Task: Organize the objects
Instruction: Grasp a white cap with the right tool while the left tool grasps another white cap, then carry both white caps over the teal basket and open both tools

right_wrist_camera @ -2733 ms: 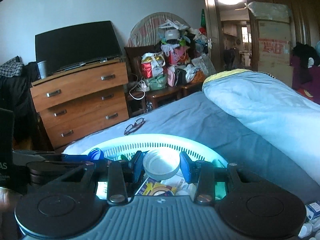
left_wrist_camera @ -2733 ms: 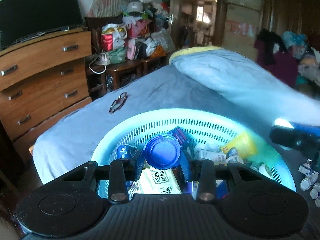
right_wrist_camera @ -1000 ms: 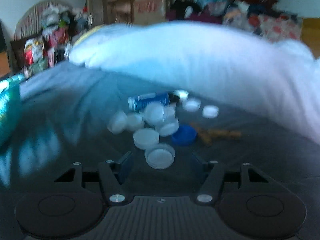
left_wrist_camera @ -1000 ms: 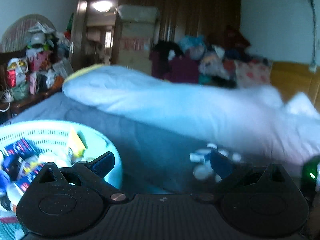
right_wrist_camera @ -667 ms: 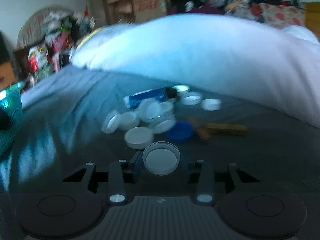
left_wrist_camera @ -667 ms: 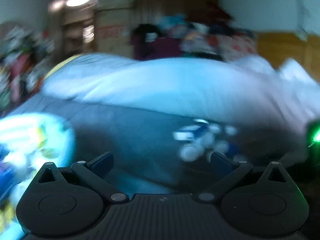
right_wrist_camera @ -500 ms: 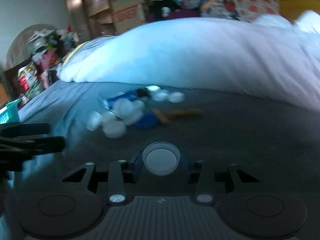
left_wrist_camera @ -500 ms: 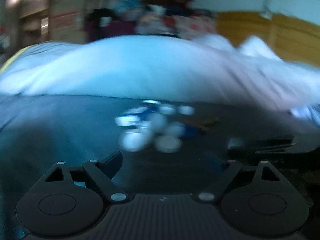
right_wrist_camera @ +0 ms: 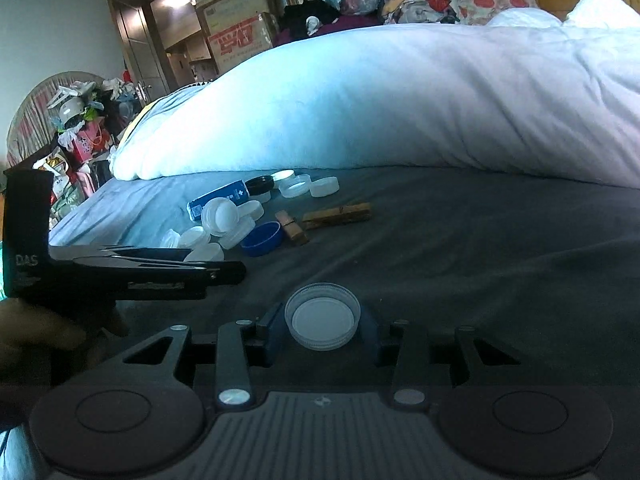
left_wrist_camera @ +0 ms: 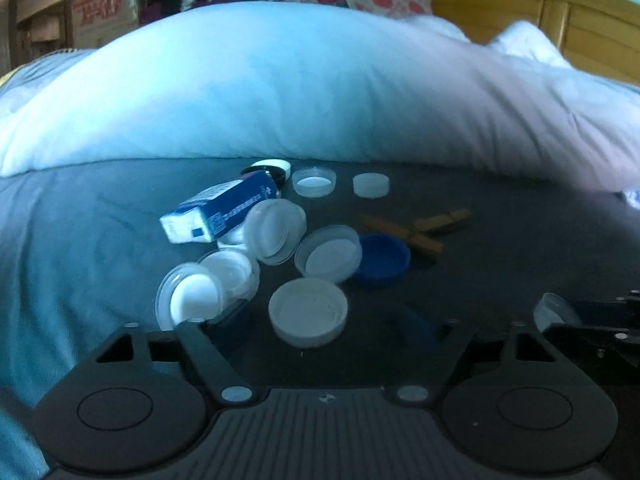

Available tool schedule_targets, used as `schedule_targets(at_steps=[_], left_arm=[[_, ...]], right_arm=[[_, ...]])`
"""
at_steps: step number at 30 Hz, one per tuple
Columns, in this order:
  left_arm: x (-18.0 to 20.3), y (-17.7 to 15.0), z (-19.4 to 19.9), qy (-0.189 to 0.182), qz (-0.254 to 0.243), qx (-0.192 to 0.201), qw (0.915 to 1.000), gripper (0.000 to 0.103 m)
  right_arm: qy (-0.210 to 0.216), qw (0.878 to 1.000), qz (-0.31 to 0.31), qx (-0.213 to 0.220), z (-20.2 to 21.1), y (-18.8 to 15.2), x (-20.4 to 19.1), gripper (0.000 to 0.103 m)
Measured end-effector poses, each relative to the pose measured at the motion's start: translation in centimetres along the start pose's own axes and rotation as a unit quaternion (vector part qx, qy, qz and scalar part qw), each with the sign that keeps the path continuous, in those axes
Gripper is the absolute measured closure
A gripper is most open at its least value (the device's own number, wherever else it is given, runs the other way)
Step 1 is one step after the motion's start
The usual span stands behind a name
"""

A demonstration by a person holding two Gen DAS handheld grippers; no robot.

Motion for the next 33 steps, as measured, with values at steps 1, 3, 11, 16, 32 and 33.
schedule_targets(at_steps=[1,3,11,16,32,33], left_arm=[[0.1,0.1,0.0,-0.001,-0.001,0.0,1.0,0.043],[0.3,0.1,0.4,-0.008,0.006,-0.002,0.9999,0.063],[1.6,0.1,7.8,0.0,0.024,0.032,0.9992,0.064],[0.0,-0.2,16.6,0.053,0.033,0.08,0.9949,0.063],[-14.0,-1.7,37.7,0.257,0.169,0.155,0.939,0.063],[-15.0,-1.8,38.4,0.266,0.177,0.154,0.9349,0.063]], right_arm=[[0.0,1.0,-0.001,0.001,0.0,0.0,0.0,0.06],[-0.001,1.0,-0.002,0.004,0.4,0.0,-0.2,0.06],[-0.002,0.999,0.041,0.032,2.4,1.1,-2.2,0.06],[0.025,0.996,0.06,0.054,4.6,3.5,-5.5,0.06],[0.181,0.972,0.122,0.092,11.9,11.4,-25.0,0.06],[0.19,0.969,0.126,0.09,12.2,11.8,-26.2,0.06]])
Point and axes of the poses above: each gripper's, at about its wrist camera, not at the fingertips, and z roughly against the way its jaws point, x to its right, y to its top, the point moved 3 cm from there along -z, roughly the way its jaws point
